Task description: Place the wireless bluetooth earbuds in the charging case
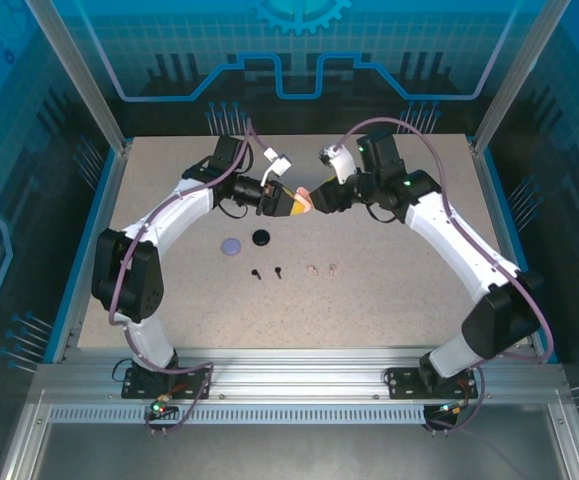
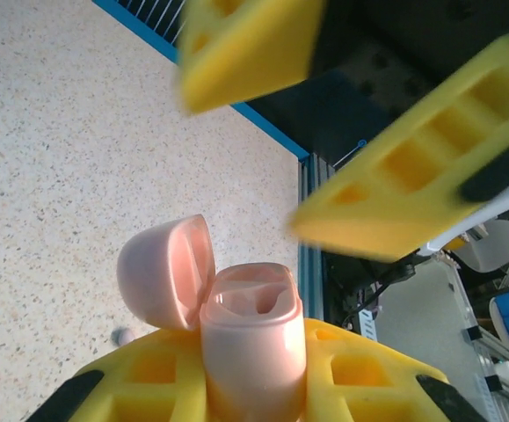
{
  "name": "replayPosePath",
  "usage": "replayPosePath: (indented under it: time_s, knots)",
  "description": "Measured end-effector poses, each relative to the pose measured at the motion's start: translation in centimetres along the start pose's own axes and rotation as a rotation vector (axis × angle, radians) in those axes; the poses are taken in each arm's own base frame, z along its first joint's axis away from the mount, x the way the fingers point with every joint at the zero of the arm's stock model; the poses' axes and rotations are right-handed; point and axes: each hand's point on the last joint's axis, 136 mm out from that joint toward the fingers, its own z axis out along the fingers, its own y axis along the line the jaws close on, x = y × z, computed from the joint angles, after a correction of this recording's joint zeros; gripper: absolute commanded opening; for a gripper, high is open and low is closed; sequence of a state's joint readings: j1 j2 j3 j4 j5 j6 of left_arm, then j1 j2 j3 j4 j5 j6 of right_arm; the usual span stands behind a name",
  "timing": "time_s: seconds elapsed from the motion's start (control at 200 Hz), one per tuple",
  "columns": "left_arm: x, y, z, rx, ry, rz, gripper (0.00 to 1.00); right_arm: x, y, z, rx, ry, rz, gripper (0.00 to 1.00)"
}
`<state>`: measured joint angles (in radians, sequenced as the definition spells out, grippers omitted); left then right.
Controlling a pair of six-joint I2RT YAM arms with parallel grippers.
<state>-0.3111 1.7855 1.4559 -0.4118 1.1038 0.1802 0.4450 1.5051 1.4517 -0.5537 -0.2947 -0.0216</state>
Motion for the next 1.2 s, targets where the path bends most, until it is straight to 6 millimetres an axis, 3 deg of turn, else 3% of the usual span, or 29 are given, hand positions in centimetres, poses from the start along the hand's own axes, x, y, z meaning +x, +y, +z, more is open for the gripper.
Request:
replayPosePath:
  time_s: [0.195, 0.35, 0.555, 0.665, 1.0, 1.201]
  knots:
    - [0.1, 1.1, -1.7, -0.061, -0.1, -0.016, 0.0, 1.1, 1.5, -4.0, 0.017, -0.075, 0.042, 0.6]
    - [-0.5, 0.2, -3.1, -0.112, -0.191, 0.029, 0.0, 4.6, 1.4, -4.1, 0.043, -0.064, 0.138, 0.61]
    - [-0.6, -2.3, -4.7, -0.171, -0.327, 0.106, 0.0, 11.1, 1.4, -1.2, 0.113, 0.053, 0.277, 0.61]
    - [-0.3, -3.2, -5.7, -0.212, -0.406, 0.13, 0.0, 13.4, 2.0, 0.3, 0.147, 0.104, 0.309, 0.62]
    - [0.8, -5.1, -7.4, -0.339, -0.595, 0.192, 0.0, 17.5, 2.7, 6.0, 0.322, 0.257, 0.361, 0.6]
    - [0.6, -7.1, -8.2, -0.393, -0.681, 0.26, 0.0, 18.0, 2.5, 8.8, 0.442, 0.32, 0.357, 0.56]
